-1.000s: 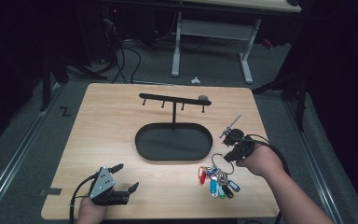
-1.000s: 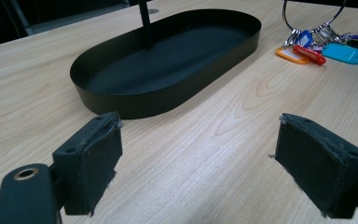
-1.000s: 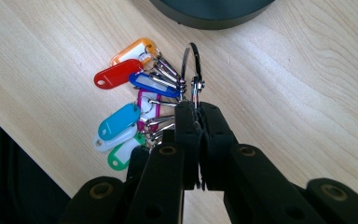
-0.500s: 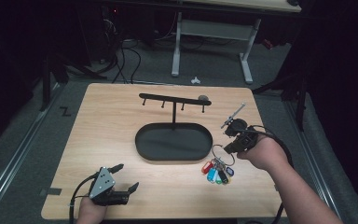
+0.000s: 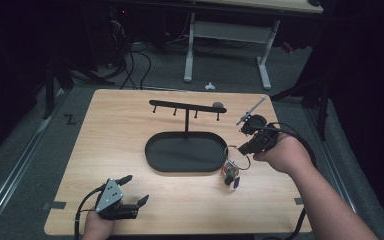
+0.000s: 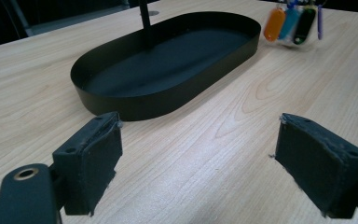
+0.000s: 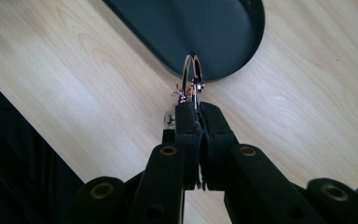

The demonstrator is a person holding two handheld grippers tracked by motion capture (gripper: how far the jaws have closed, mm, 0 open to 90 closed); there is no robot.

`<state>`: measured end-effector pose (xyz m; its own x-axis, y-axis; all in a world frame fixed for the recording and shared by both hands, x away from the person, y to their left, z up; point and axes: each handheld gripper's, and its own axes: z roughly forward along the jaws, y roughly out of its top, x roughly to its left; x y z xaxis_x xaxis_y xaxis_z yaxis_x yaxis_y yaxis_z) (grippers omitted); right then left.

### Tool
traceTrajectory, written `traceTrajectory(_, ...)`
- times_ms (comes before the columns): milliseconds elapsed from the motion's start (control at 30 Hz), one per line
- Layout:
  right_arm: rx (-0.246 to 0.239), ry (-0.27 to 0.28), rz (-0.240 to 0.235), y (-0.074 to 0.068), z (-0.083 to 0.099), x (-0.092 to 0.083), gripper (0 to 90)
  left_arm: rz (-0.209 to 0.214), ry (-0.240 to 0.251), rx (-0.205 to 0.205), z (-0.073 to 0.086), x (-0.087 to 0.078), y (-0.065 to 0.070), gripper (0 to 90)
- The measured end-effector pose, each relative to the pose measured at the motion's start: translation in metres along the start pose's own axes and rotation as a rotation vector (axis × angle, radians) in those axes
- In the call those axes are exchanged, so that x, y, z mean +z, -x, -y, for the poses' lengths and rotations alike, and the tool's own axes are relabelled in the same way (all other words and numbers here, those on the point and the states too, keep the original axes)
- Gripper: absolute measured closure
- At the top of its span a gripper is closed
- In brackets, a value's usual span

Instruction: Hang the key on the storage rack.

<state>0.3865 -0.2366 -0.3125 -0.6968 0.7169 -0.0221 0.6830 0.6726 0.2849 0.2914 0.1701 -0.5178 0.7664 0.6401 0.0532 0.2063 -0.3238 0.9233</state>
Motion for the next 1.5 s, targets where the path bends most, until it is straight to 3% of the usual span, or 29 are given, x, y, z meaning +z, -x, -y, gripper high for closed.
traceTrajectory(600,-0.034,0.026,0.028,-0.003,-0.024,-0.027,87.4,-0.003,-0.002,-0.001,0.001,-0.004,-0.001,15.0)
traceTrajectory(1067,-0.047,0.021,0.022,0.002,-0.035,-0.019,87.4,-0.006,-0.002,-0.002,0.002,-0.006,-0.002,15.0)
traceTrajectory(1500,-0.059,0.051,0.014,0.002,-0.053,-0.02,87.4,-0.009,0.011,-0.011,0.002,-0.009,-0.003,15.0)
